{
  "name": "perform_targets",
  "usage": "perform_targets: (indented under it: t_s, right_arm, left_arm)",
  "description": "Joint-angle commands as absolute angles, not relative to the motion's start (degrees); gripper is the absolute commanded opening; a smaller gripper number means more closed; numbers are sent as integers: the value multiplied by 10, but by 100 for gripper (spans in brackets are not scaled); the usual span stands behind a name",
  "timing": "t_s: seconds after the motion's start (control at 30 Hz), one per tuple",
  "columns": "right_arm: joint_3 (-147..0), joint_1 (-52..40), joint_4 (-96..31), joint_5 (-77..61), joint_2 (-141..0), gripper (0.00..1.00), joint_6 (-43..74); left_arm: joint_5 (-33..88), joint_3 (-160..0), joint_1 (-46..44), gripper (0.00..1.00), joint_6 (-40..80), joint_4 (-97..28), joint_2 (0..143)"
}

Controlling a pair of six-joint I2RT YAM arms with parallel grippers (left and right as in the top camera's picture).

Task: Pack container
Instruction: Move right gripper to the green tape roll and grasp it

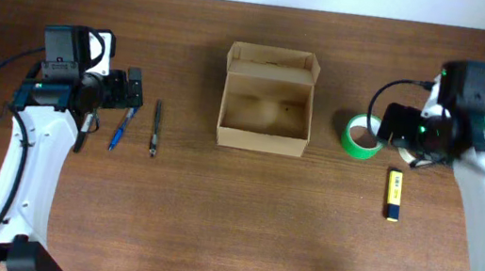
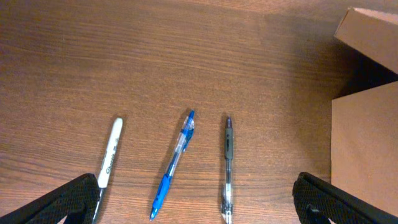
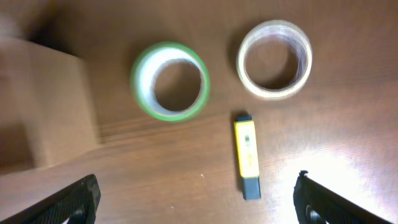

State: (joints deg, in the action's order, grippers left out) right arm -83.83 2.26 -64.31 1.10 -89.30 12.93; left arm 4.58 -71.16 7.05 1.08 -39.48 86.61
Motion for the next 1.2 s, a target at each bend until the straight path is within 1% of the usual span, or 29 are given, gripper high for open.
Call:
perform_targets:
  t_s: [0.0, 0.13, 0.2, 0.37, 0.4, 0.67, 1.0, 1.07, 1.1, 1.17]
  right_arm:
    - [-898, 40, -666, 3, -975, 98, 144]
    - [-938, 43, -661, -20, -1056, 98, 136]
    - [-943, 42, -649, -31, -1084, 96, 138]
    - [-943, 42, -632, -39, -1137, 87, 177]
    - [-943, 41, -632, -39, -1144, 86, 177]
    - [-942, 41, -627, -32, -1188, 84, 195]
    - [-941, 42, -617, -19, -1241, 76, 196]
    - [-940, 42, -613, -19, -1245, 71, 196]
    - [-940, 42, -610, -19, -1246, 66, 196]
    - [-940, 42, -607, -12, -1249, 47, 196]
  left_arm:
    - [56, -721, 73, 99, 1, -393, 871]
    - [56, -721, 73, 99, 1, -393, 871]
    - [56, -721, 73, 99, 1, -393, 871]
    - [56, -721, 73, 100, 1, -393, 871]
    - [56, -721, 73, 100, 1, -393, 871]
    - [56, -721, 73, 100, 1, -393, 871]
    - [56, -721, 73, 100, 1, -393, 871]
    - [56, -721, 73, 99, 1, -393, 871]
    - [56, -721, 73, 99, 1, -393, 871]
    - [56, -721, 73, 99, 1, -393, 871]
